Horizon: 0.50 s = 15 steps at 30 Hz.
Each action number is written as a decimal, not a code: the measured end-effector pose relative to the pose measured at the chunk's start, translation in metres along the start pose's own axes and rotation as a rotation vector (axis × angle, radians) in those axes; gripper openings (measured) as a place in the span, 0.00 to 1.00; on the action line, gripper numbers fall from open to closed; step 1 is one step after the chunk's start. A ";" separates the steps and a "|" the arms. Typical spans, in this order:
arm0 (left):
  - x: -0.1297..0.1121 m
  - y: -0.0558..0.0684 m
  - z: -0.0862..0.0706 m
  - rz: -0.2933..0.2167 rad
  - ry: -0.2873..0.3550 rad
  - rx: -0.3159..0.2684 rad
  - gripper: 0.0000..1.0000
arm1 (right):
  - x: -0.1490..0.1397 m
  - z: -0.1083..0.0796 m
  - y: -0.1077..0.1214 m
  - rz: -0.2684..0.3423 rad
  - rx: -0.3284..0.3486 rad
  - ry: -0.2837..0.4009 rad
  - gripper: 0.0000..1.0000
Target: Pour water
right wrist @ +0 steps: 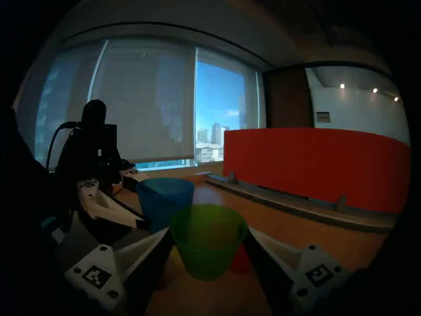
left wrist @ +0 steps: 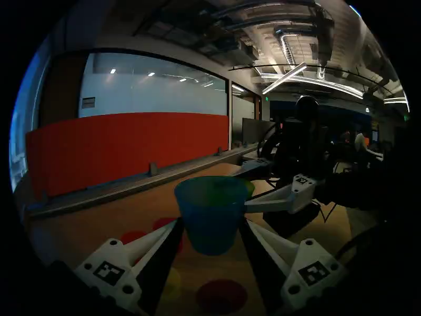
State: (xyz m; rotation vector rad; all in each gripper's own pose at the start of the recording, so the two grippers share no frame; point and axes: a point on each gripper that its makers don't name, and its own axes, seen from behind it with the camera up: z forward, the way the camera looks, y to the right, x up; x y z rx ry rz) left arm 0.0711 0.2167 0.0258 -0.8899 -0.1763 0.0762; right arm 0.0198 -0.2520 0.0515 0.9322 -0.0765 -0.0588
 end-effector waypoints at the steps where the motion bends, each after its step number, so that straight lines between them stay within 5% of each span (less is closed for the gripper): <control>1: 0.000 0.000 0.000 0.001 0.000 0.000 0.76 | 0.000 0.000 0.000 0.000 -0.001 0.000 0.92; 15: 0.004 0.003 -0.001 0.014 0.005 -0.001 0.76 | -0.004 -0.002 0.004 0.003 -0.009 -0.004 0.92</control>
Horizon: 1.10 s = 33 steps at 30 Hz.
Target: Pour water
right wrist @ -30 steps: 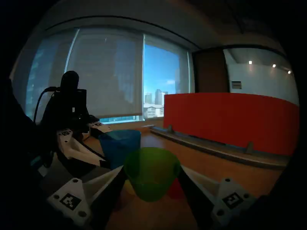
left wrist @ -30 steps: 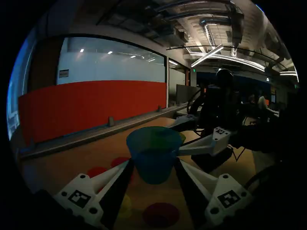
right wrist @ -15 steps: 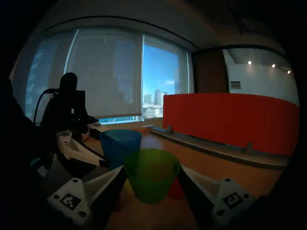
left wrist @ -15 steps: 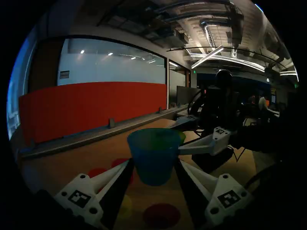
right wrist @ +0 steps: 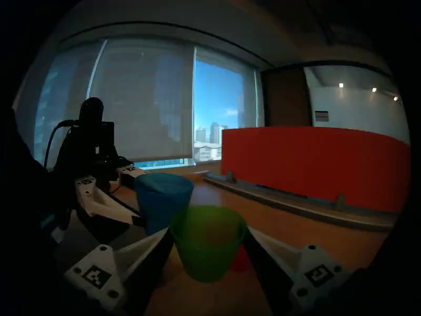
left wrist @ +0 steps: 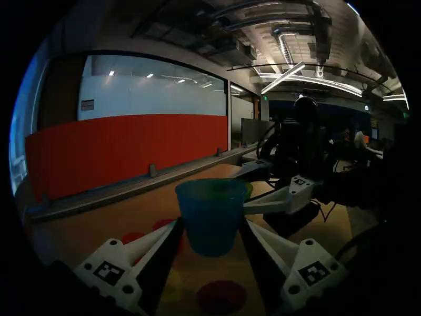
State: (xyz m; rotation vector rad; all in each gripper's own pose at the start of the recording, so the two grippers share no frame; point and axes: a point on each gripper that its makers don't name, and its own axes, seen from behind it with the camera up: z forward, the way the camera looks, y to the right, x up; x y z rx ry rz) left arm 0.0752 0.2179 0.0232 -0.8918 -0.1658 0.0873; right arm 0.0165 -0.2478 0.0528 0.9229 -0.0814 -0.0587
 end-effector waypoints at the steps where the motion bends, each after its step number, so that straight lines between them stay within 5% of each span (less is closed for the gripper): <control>1: 0.000 0.000 0.000 0.000 0.001 0.000 0.76 | 0.000 0.000 0.000 0.001 0.000 0.000 0.92; 12: 0.004 -0.006 -0.004 0.011 0.010 0.016 0.76 | -0.009 -0.005 -0.001 -0.002 0.002 -0.018 0.92; 33: 0.019 -0.008 -0.010 0.125 0.034 0.055 0.76 | -0.016 -0.003 -0.013 -0.013 0.025 -0.036 0.92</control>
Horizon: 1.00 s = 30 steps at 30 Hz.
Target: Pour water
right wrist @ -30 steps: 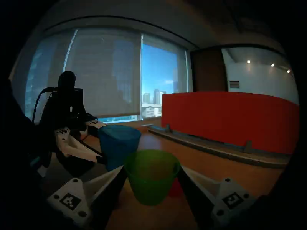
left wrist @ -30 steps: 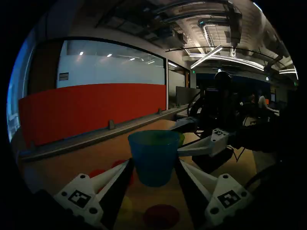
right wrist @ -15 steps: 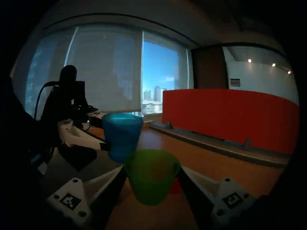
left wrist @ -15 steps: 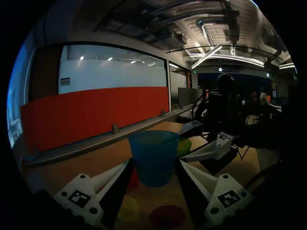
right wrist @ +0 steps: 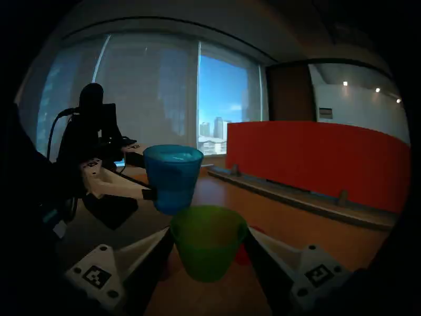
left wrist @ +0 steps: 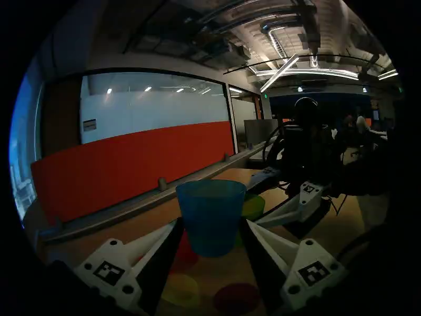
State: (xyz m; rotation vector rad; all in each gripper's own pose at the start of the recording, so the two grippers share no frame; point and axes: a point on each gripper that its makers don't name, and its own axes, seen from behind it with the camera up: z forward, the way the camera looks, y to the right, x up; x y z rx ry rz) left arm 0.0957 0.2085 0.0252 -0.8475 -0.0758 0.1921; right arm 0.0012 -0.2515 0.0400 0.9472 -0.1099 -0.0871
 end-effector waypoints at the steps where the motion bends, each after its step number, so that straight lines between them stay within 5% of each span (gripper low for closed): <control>1: 0.000 0.000 0.000 0.000 0.000 -0.001 0.76 | 0.000 0.000 0.000 0.000 0.000 0.000 0.92; 30: -0.006 0.006 0.002 -0.069 0.013 -0.019 0.76 | -0.056 -0.003 0.019 0.014 -0.056 -0.121 0.92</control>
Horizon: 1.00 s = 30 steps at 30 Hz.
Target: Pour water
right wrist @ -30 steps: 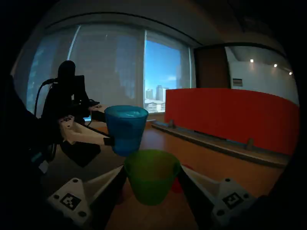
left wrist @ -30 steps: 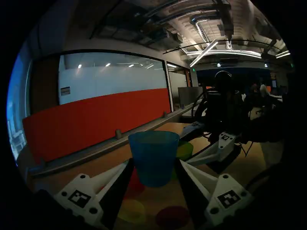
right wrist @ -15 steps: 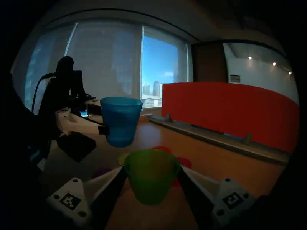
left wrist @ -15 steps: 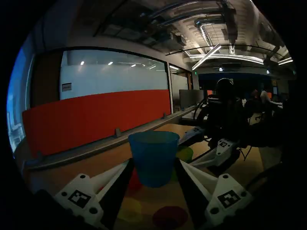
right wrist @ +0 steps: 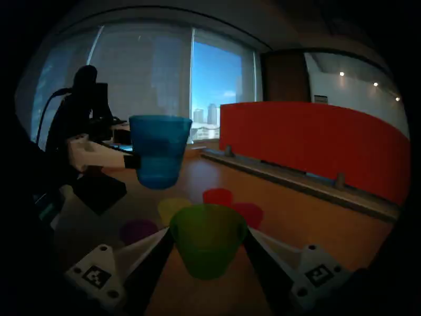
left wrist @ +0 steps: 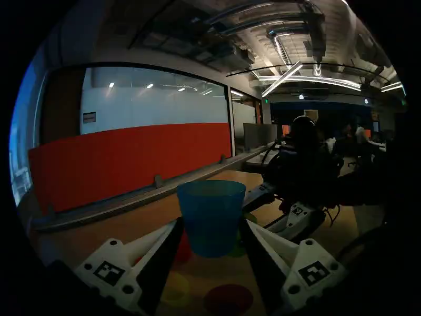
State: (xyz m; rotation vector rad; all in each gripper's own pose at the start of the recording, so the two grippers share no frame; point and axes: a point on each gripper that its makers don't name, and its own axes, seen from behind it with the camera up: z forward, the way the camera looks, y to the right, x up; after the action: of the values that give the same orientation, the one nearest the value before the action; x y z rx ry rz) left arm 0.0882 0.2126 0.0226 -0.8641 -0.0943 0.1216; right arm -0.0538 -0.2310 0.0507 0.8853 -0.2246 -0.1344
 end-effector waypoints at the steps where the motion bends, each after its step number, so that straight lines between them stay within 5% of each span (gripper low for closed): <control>1: 0.000 0.000 0.000 -0.001 0.001 0.001 0.76 | -0.006 0.001 0.002 0.000 -0.006 -0.016 0.92; 17: 0.001 -0.002 -0.002 -0.009 0.006 0.003 0.76 | -0.056 0.005 0.013 0.009 -0.019 -0.136 0.92; 30: 0.000 -0.001 -0.001 -0.009 0.003 -0.001 0.76 | -0.051 0.006 0.015 0.017 -0.032 -0.117 0.92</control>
State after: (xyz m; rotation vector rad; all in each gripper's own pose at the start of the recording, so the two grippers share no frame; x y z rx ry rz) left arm 0.0882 0.2112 0.0228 -0.8646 -0.0954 0.1121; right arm -0.1043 -0.2155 0.0595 0.8444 -0.3384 -0.1738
